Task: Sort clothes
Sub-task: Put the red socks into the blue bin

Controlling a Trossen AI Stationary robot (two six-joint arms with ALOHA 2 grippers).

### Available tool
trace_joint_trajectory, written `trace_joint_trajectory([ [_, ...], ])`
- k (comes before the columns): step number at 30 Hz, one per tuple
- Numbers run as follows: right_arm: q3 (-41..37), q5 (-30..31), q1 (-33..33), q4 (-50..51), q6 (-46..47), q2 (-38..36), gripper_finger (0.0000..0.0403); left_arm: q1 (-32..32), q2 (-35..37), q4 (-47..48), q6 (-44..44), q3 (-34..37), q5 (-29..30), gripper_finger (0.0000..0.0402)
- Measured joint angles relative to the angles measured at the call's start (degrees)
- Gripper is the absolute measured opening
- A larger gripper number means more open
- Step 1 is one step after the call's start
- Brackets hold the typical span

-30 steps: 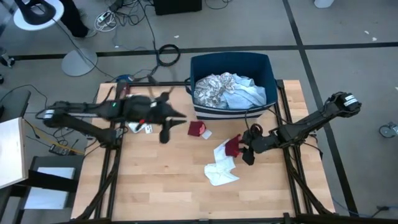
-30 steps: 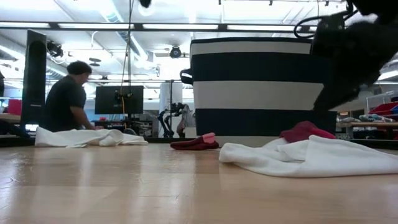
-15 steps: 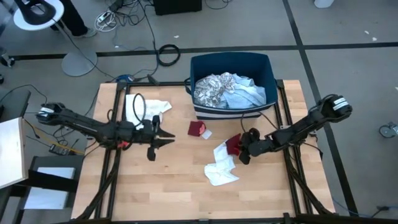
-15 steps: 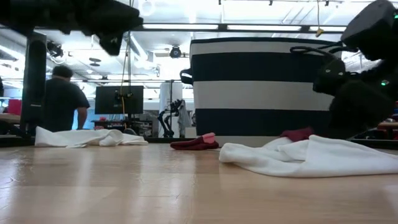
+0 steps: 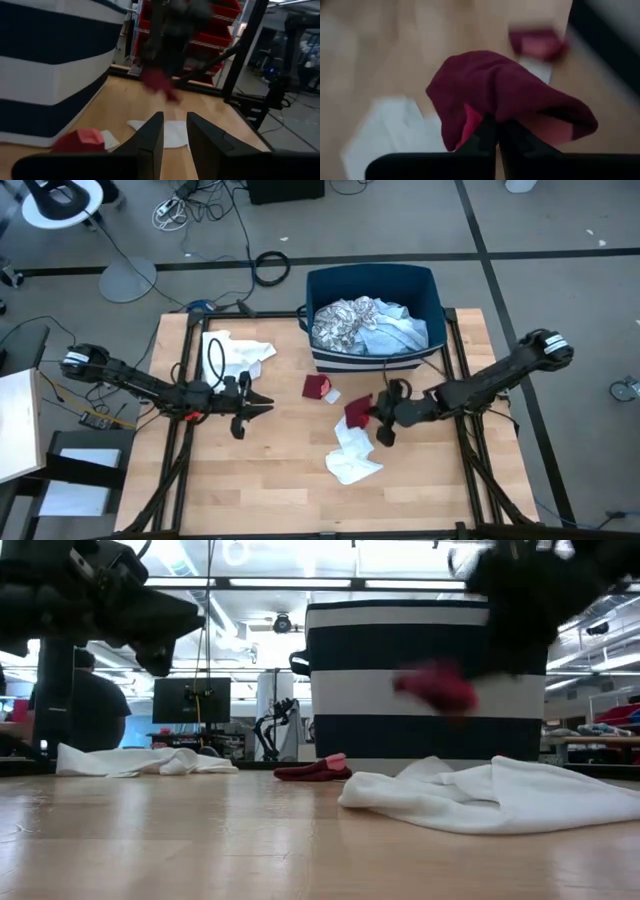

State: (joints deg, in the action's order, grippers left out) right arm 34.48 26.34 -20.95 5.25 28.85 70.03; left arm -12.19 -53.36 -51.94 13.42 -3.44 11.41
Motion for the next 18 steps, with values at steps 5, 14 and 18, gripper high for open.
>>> trace_joint_trajectory([
  [5, 14.41, 5.95, 0.05, 10.86, -10.58, -2.77, 0.0002, 0.00, 0.02, 0.00, -0.95, 0.02, 1.04, 0.0090],
  [14, 32.78, 32.06, 3.36, 15.94, -31.85, -3.43, 0.0011, 0.07, 0.02, 0.33, -1.12, 0.02, 1.04, 0.0090],
  [18, 34.21, 35.78, 8.72, 16.34, -33.41, -4.77, 0.0015, 0.07, 0.02, 0.38, -1.15, 0.02, 1.04, 0.0090],
])
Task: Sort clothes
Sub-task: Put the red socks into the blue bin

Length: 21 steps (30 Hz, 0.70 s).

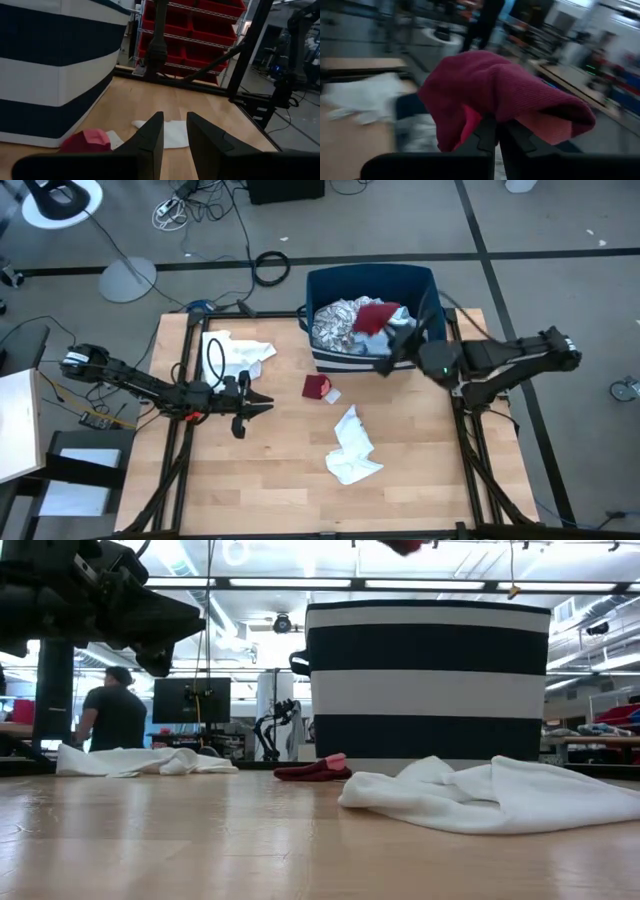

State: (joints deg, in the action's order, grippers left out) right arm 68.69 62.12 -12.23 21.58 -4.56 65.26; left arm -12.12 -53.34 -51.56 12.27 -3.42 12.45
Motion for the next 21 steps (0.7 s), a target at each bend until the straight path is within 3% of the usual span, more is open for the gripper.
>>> trace_joint_trajectory([
  [3, 0.00, 3.12, 5.30, 4.33, 5.13, -1.05, 0.0012, 0.00, 0.00, 0.00, 0.00, 0.00, 0.00, 0.0090],
  [6, 0.00, 2.39, 11.52, 12.70, 16.21, -1.82, 0.0009, 0.00, 0.00, 0.03, 0.00, 0.00, 0.00, 0.0090],
  [13, -0.02, -13.72, 24.99, 34.32, 37.52, -1.66, 0.0036, 0.00, 0.00, 0.08, 0.00, 0.00, 0.00, 0.0090],
  [17, -0.07, -22.93, 29.81, 40.27, 38.89, -1.65, 0.0073, 0.00, 0.00, 0.08, 0.00, 0.00, 0.00, 0.0090],
  [21, -0.07, -25.48, 31.17, 40.46, 37.45, -2.35, 0.0116, 0.00, 0.00, 0.06, 0.00, 0.00, 0.00, 0.0090],
])
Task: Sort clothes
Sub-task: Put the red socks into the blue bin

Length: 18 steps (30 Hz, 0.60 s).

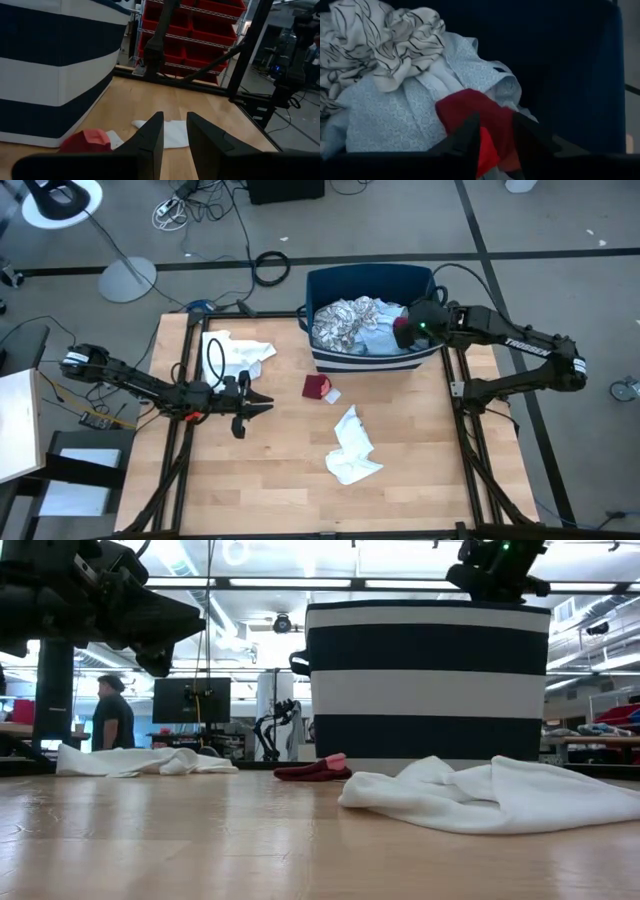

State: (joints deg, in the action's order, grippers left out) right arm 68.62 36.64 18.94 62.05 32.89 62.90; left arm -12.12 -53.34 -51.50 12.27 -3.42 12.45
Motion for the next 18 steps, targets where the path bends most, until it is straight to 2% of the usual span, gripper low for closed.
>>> trace_joint_trajectory([
  [4, 0.00, -0.97, -0.07, -2.00, -0.11, -0.95, 0.0155, 0.00, 0.00, 0.00, 0.10, 0.00, 0.00, 0.0090],
  [6, 0.00, -4.52, -0.44, -5.08, -0.20, -1.54, 0.0170, 0.00, 0.00, 0.00, 0.11, 0.00, 0.00, 0.0090],
  [8, 0.00, -11.74, -1.18, -10.40, -2.77, -1.76, 0.0181, 0.00, 0.00, 0.02, 0.13, 0.00, 0.00, 0.0090],
  [10, 0.00, -21.39, -2.66, -17.49, -6.82, -1.51, 0.0187, 0.00, 0.00, -0.05, 0.07, 0.00, 0.00, 0.0090],
  [12, 0.00, -27.63, -4.96, -25.60, -9.56, -0.62, 0.0189, 0.00, 0.00, -0.03, 0.07, -0.02, 0.00, 0.0090],
  [18, 0.00, -28.81, -13.02, -41.99, -16.10, 5.39, 0.0182, 0.00, -0.01, -0.17, 0.13, -0.02, 0.00, 0.0090],
])
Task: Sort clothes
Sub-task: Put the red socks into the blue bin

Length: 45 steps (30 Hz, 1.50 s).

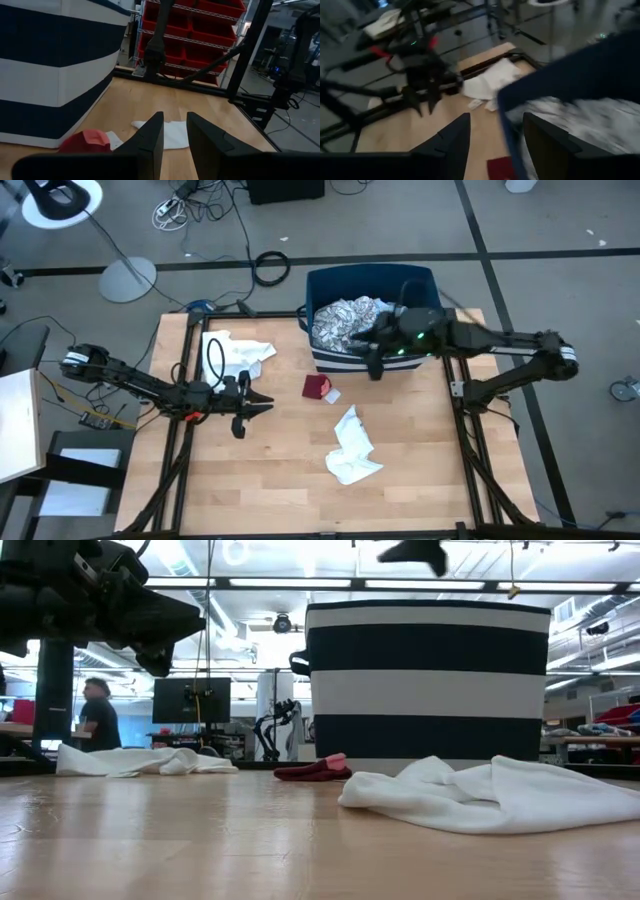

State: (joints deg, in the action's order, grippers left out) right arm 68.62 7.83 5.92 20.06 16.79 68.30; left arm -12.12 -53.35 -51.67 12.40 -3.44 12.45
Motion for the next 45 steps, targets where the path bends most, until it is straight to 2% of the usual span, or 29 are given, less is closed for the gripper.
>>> trace_joint_trajectory([
  [3, 0.01, 0.03, -3.11, -3.86, -3.25, 5.00, 0.0179, 0.00, -0.01, 0.09, 0.11, 0.00, 0.00, 0.0090],
  [11, 0.34, 1.71, -8.53, -6.20, -12.93, 18.64, 0.0178, 0.00, 0.01, 0.14, 0.22, -0.02, 0.00, 0.0090],
  [16, 0.59, 13.01, -11.72, -7.41, -20.72, 24.83, 0.0174, 0.00, 0.01, 0.12, 0.27, -0.02, 0.00, 0.0090],
  [22, -0.57, 31.65, -16.85, -10.99, -33.26, 27.00, 0.0169, 0.00, 0.01, 0.14, 0.24, -0.02, 0.00, 0.0090],
  [25, -0.03, 35.94, -18.69, -15.98, -39.97, 26.23, 0.0168, 0.00, 0.01, 0.07, 0.07, -0.02, 0.02, 0.0090],
  [29, -0.27, 33.46, -19.20, -13.61, -41.97, 26.73, 0.0168, 0.00, 0.01, 0.06, 0.03, -0.02, 0.04, 0.0090],
  [34, -0.04, 33.53, -19.64, -13.21, -42.15, 26.32, 0.0168, 0.00, 0.01, -0.36, 0.00, -0.02, 0.05, 0.0090],
  [37, -0.07, 30.27, -20.49, -12.53, -41.53, 26.44, 0.0167, 0.00, 0.01, -0.36, -0.02, -0.02, 0.05, 0.0090],
  [42, -0.07, 19.14, -21.04, -12.28, -28.10, 26.42, 0.0167, 0.01, 0.01, -0.36, -0.04, -0.02, 0.05, 0.0090],
  [45, -0.15, 16.38, -20.80, -9.76, -18.48, 26.41, 0.0166, 0.00, -0.01, -0.77, 0.09, -0.02, 0.06, 0.0090],
])
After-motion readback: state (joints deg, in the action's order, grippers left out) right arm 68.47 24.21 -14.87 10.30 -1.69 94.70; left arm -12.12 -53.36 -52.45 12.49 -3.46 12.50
